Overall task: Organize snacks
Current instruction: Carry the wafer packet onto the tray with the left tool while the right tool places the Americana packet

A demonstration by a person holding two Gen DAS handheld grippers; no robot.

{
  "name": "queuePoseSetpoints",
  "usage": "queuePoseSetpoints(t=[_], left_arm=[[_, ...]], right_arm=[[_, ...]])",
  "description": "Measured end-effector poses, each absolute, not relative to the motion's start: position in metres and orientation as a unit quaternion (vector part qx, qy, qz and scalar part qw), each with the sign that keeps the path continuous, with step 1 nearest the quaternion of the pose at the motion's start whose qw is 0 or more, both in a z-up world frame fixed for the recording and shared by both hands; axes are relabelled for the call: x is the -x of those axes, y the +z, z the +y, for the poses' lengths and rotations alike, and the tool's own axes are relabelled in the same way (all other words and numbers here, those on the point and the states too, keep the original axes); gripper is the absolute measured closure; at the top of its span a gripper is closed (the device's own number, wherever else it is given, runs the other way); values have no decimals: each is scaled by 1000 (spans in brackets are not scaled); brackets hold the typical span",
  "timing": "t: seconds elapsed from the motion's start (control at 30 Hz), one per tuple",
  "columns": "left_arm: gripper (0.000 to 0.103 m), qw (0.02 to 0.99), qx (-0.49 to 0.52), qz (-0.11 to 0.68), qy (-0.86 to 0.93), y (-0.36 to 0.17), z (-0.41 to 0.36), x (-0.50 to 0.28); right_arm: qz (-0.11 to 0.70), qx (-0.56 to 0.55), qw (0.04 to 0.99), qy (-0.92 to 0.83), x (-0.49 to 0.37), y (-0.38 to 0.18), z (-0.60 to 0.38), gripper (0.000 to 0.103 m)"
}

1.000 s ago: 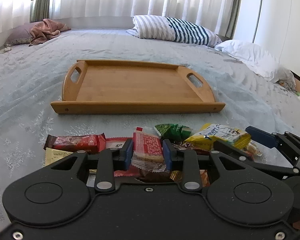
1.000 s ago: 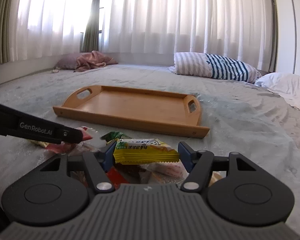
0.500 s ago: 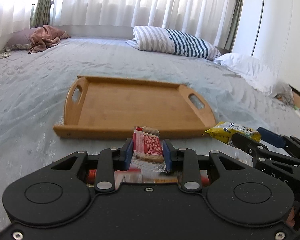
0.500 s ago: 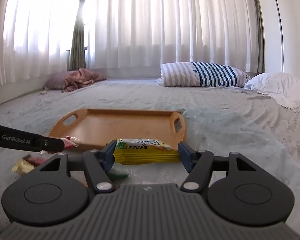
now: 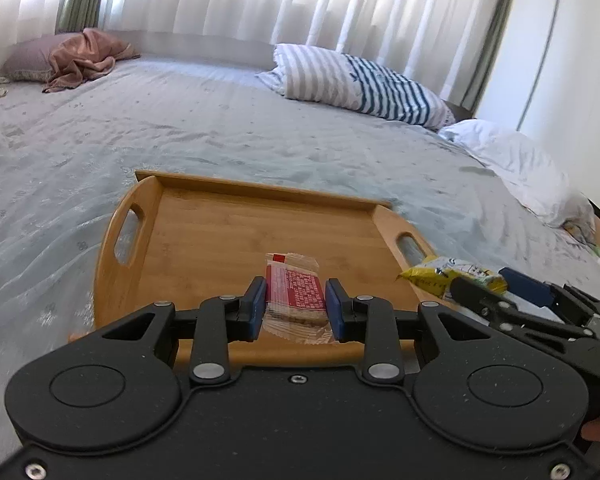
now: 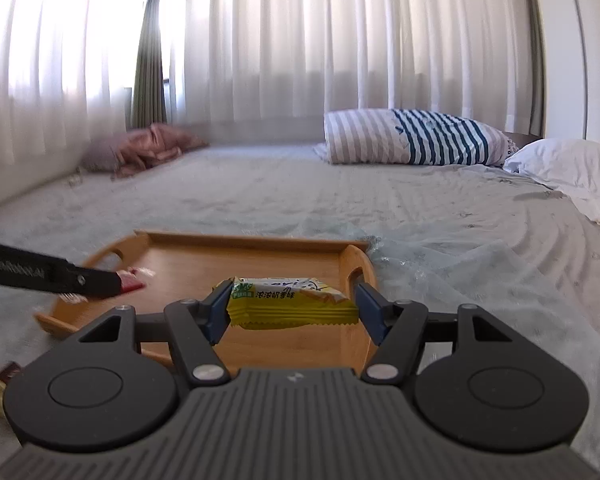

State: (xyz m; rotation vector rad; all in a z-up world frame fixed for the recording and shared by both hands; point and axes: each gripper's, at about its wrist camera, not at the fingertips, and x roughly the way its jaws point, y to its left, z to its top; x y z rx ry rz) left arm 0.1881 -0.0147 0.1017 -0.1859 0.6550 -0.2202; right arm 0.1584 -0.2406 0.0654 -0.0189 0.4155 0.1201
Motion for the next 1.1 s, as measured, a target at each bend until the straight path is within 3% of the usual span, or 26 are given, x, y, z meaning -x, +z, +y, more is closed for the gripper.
queuePoseSetpoints(t=[0.23,1.1], left_arm=[[73,933,79,338,-95,79,-24,-231],[73,933,53,349,-73,42,-36,-248]], right_arm=[[262,-29,962,69,-203,43,-240,36],[284,-23,956,67,-219,13,-232,35]])
